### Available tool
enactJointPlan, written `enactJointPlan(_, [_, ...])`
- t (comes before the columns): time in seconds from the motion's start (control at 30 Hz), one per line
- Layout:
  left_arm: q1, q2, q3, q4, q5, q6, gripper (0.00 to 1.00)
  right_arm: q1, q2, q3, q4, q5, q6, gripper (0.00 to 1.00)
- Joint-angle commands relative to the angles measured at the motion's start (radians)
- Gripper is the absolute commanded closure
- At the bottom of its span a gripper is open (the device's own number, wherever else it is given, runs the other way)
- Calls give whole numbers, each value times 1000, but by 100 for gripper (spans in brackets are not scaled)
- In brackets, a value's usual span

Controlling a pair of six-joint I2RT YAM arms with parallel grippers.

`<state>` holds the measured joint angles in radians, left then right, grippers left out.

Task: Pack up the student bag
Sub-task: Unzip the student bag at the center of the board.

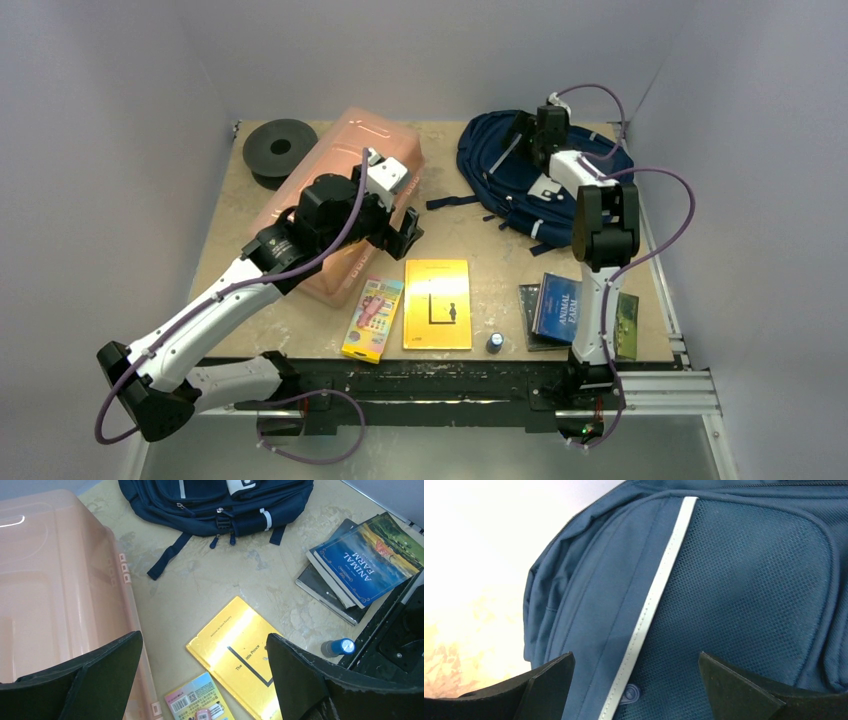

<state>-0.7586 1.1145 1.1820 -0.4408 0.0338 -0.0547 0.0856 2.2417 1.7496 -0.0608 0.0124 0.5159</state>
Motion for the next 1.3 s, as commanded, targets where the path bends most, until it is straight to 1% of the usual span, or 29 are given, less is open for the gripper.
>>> enactJointPlan(0.0, [-19,22,24,19,-15,24,7,27,17,50,88,-2,6,1])
enactJointPlan(0.1, [-34,38,26,18,-19,25,8,37,53,86,88,14,6,1])
enactJointPlan(0.13, [-40,43,27,18,-22,27,8,38,67,98,85,8,222,81])
enactJointPlan(0.17, [-45,50,27,16,-26,28,8,37,77,110,76,1,255,93])
enactJointPlan(0.2, [-51,56,27,16,-30,30,8,36,86,122,69,-8,269,99])
enactJointPlan(0.23, [-56,62,27,14,-31,30,9,38,87,123,66,-11,280,100])
enactJointPlan(0.37, [-72,87,32,16,-31,19,9,36,50,74,87,-115,343,100])
enactJointPlan(0.5, [-73,112,35,41,-15,-31,9,28,-47,-35,122,-187,384,100])
enactJointPlan(0.63, [-71,172,84,41,-65,-170,8,3,-198,-166,109,-285,406,100])
enactJointPlan(0.7, [-72,219,112,46,-96,-257,8,-5,-262,-198,68,-332,407,100])
enactJointPlan(0.8, [-72,324,152,97,-100,-369,10,-24,-325,-214,-7,-382,392,100])
enactJointPlan(0.87, [-72,414,211,112,-105,-444,13,-35,-356,-213,-55,-406,380,100])
enactJointPlan(0.97, [-75,545,304,143,-104,-504,22,-56,-406,-243,-111,-431,372,100])
enactJointPlan(1.07, [-91,651,384,182,-163,-492,32,-82,-457,-324,-82,-447,401,100])
enactJointPlan(1.13, [-109,721,429,214,-213,-452,40,-83,-467,-348,-68,-473,413,100])
enactJointPlan(1.27, [-172,820,517,239,-374,-397,46,-83,-479,-361,-77,-497,429,100])
